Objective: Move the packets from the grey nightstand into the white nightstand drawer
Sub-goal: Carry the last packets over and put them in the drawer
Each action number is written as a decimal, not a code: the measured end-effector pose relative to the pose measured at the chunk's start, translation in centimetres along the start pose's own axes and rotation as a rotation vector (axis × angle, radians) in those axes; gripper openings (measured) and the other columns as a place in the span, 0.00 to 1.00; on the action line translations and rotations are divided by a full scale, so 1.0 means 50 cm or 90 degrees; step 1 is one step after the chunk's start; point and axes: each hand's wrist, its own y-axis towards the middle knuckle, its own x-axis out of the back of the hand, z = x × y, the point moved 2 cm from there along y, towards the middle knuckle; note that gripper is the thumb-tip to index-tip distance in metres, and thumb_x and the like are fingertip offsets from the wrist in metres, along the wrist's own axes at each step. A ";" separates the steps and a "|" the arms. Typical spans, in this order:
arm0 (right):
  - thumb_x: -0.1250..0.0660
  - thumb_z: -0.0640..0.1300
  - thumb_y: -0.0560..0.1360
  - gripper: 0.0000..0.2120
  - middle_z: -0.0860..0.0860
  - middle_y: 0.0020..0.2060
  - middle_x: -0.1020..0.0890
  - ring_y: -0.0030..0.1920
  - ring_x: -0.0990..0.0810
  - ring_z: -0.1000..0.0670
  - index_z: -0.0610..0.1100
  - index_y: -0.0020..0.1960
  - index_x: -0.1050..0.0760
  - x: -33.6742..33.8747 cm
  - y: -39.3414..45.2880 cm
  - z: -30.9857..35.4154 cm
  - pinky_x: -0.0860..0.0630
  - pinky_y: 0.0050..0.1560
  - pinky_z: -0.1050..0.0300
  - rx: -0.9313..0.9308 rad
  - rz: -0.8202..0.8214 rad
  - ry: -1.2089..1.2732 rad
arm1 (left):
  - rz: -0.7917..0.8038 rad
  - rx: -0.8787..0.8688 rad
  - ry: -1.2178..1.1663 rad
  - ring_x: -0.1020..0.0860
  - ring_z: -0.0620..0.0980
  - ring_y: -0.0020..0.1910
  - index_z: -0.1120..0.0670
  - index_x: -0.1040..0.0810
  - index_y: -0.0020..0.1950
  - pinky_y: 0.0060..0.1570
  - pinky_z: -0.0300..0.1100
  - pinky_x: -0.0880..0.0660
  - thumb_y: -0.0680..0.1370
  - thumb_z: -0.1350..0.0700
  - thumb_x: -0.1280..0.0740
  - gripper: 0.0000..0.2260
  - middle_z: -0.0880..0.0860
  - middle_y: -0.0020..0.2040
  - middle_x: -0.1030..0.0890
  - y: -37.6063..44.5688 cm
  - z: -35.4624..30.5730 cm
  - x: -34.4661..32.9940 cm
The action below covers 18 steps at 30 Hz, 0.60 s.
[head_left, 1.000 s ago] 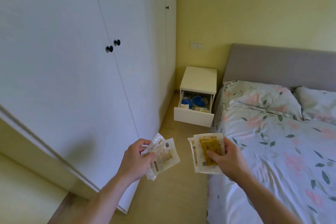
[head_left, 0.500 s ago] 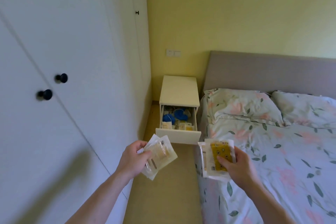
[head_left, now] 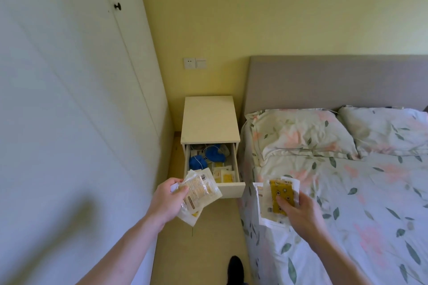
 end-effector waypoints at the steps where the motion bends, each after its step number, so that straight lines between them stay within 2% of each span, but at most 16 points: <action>1: 0.28 0.45 0.79 0.02 0.54 0.39 0.13 0.43 0.15 0.51 0.49 0.48 0.17 -0.004 0.038 0.003 0.21 0.42 0.54 -0.007 0.009 -0.006 | -0.010 0.016 -0.002 0.18 0.46 0.50 0.48 0.23 0.60 0.40 0.41 0.19 0.83 0.51 0.34 0.07 0.49 0.52 0.17 0.030 -0.008 -0.001; 3: 0.28 0.45 0.79 0.02 0.52 0.40 0.13 0.43 0.15 0.51 0.48 0.49 0.17 -0.012 0.109 0.010 0.20 0.43 0.53 -0.016 0.030 -0.016 | -0.032 0.049 -0.021 0.17 0.46 0.49 0.50 0.23 0.60 0.37 0.39 0.21 0.83 0.50 0.34 0.08 0.49 0.51 0.17 0.080 -0.022 -0.003; 6: 0.29 0.45 0.79 0.02 0.52 0.40 0.14 0.41 0.16 0.52 0.47 0.49 0.18 -0.029 0.202 0.041 0.27 0.34 0.62 -0.020 0.070 -0.043 | -0.069 0.089 -0.054 0.16 0.46 0.46 0.51 0.22 0.57 0.34 0.37 0.23 0.83 0.49 0.35 0.07 0.49 0.49 0.16 0.137 -0.036 -0.004; 9: 0.30 0.44 0.79 0.03 0.52 0.41 0.15 0.41 0.17 0.55 0.45 0.50 0.18 -0.053 0.283 0.061 0.29 0.32 0.67 -0.032 0.100 -0.054 | -0.105 0.132 -0.081 0.17 0.47 0.45 0.52 0.22 0.54 0.35 0.39 0.24 0.83 0.50 0.36 0.07 0.50 0.48 0.16 0.182 -0.040 0.003; 12: 0.29 0.44 0.79 0.01 0.54 0.43 0.15 0.41 0.18 0.57 0.48 0.50 0.20 -0.090 0.352 0.071 0.27 0.32 0.69 -0.047 0.119 -0.067 | -0.139 0.175 -0.117 0.17 0.50 0.45 0.54 0.21 0.52 0.38 0.43 0.24 0.83 0.51 0.35 0.07 0.52 0.47 0.15 0.240 -0.032 0.016; 13: 0.29 0.44 0.79 0.02 0.54 0.43 0.15 0.42 0.17 0.56 0.48 0.51 0.20 -0.106 0.376 0.066 0.24 0.35 0.66 -0.060 0.122 -0.071 | -0.144 0.190 -0.131 0.17 0.51 0.46 0.54 0.21 0.52 0.39 0.43 0.25 0.83 0.51 0.35 0.08 0.53 0.47 0.15 0.262 -0.027 0.022; 15: 0.27 0.45 0.78 0.05 0.53 0.43 0.14 0.44 0.14 0.51 0.47 0.53 0.19 -0.142 0.416 0.053 0.17 0.44 0.53 -0.093 0.125 -0.075 | -0.141 0.212 -0.147 0.17 0.54 0.48 0.55 0.20 0.52 0.40 0.45 0.26 0.83 0.52 0.35 0.08 0.53 0.47 0.15 0.310 -0.016 0.035; 16: 0.27 0.45 0.77 0.06 0.53 0.43 0.13 0.44 0.14 0.50 0.47 0.53 0.18 -0.159 0.437 0.042 0.16 0.48 0.47 -0.113 0.130 -0.080 | -0.137 0.217 -0.150 0.17 0.54 0.48 0.55 0.20 0.52 0.40 0.45 0.26 0.83 0.52 0.35 0.08 0.53 0.47 0.15 0.334 -0.013 0.041; 18: 0.26 0.47 0.76 0.07 0.52 0.41 0.12 0.43 0.13 0.49 0.48 0.53 0.17 -0.191 0.476 0.021 0.16 0.50 0.43 -0.144 0.137 -0.092 | -0.128 0.222 -0.146 0.18 0.51 0.47 0.55 0.20 0.52 0.39 0.43 0.27 0.83 0.52 0.36 0.09 0.53 0.48 0.15 0.381 -0.007 0.053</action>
